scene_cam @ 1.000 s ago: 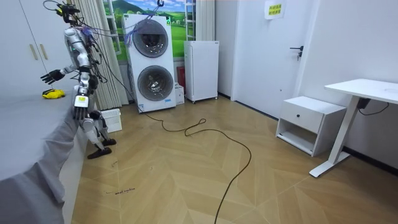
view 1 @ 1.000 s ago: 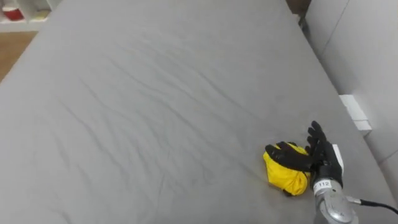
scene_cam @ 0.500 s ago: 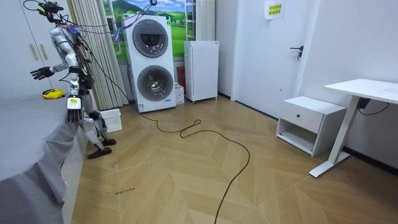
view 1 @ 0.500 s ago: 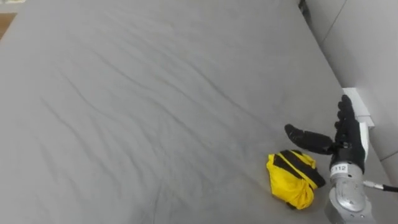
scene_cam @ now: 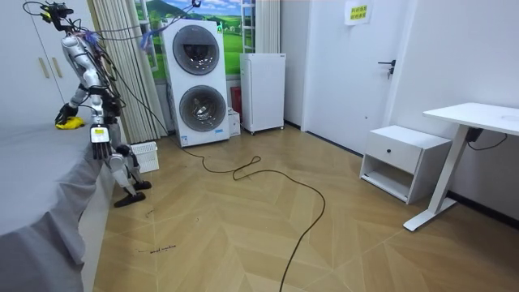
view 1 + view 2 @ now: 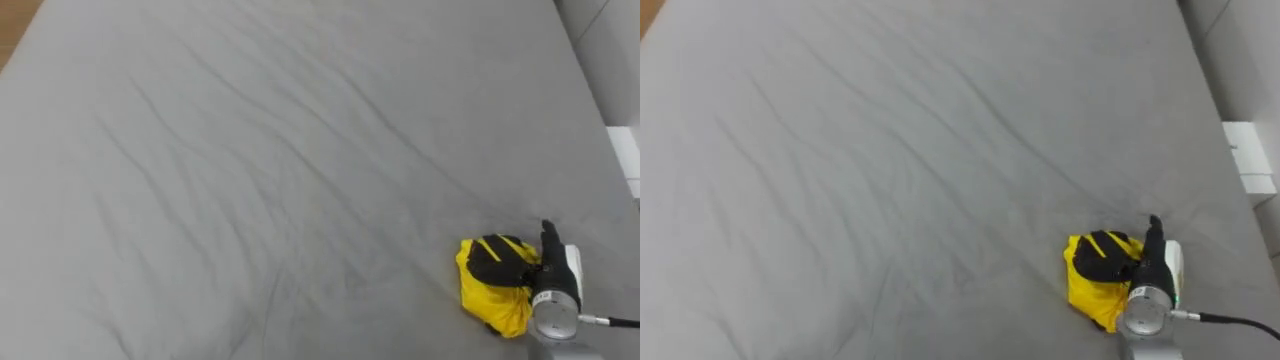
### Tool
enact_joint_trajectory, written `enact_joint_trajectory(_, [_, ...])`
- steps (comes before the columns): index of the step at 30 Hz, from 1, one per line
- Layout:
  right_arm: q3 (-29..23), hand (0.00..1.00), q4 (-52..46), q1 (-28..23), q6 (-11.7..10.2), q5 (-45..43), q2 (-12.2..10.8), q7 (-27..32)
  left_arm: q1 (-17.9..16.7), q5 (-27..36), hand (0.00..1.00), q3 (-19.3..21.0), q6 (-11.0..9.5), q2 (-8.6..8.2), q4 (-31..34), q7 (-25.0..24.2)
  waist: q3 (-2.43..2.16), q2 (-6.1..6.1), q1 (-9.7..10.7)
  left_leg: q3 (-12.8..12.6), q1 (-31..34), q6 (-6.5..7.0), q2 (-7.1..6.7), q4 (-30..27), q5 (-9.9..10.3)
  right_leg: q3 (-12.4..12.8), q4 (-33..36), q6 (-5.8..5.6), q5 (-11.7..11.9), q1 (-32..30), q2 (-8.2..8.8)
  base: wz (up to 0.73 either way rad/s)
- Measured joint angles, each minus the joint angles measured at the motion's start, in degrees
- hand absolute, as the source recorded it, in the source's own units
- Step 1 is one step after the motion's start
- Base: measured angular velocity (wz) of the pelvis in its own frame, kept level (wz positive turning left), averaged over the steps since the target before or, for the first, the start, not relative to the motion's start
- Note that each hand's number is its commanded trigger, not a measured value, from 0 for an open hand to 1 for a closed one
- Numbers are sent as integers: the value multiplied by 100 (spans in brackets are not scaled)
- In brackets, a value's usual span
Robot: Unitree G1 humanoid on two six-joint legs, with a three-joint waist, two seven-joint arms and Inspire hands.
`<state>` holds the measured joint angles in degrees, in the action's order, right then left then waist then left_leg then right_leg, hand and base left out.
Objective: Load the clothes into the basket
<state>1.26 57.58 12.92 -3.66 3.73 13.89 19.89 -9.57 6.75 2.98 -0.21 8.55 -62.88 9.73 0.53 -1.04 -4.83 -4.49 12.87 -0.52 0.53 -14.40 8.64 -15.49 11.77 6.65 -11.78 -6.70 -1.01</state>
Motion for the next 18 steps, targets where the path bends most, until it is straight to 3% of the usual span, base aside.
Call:
enact_joint_trajectory(5, [212, 0, 717, 173, -44, -283, 35, -10, 64, 44, 0, -108, 23, 85, 4, -150, 6, 14, 10, 102, 102, 10, -28, -19, -13, -213, -16, -24, -9, -22, 28, 17])
enact_joint_trajectory(9, [258, 0, 921, 156, -63, -395, 85, -54, 142, 41, 0, -123, 33, 85, -3, -149, 8, 19, -5, 155, 107, 37, -38, -12, -33, -230, -22, -54, -26, -11, 62, 7])
enact_joint_trajectory(10, [258, 71, 936, 156, -64, -395, 91, -54, 156, 42, 0, -127, 33, 85, -3, -149, 8, 19, -5, 155, 107, 42, -44, -11, -36, -233, -24, -58, -28, -9, 69, 5])
enact_joint_trajectory(11, [295, 100, 962, 146, -63, -393, 105, -56, 174, 32, 0, -152, 33, 87, -2, -146, 8, 18, -5, 154, 106, 48, -57, -11, -39, -243, -32, -67, -32, 3, 80, 5])
enact_joint_trajectory(18, [432, 100, 1001, -13, -55, -536, 320, 1, 252, -11, 0, -386, 135, 153, 31, -139, -10, -4, 1, 152, 107, 74, -134, -12, -55, -333, -176, -105, -35, 97, 101, 10])
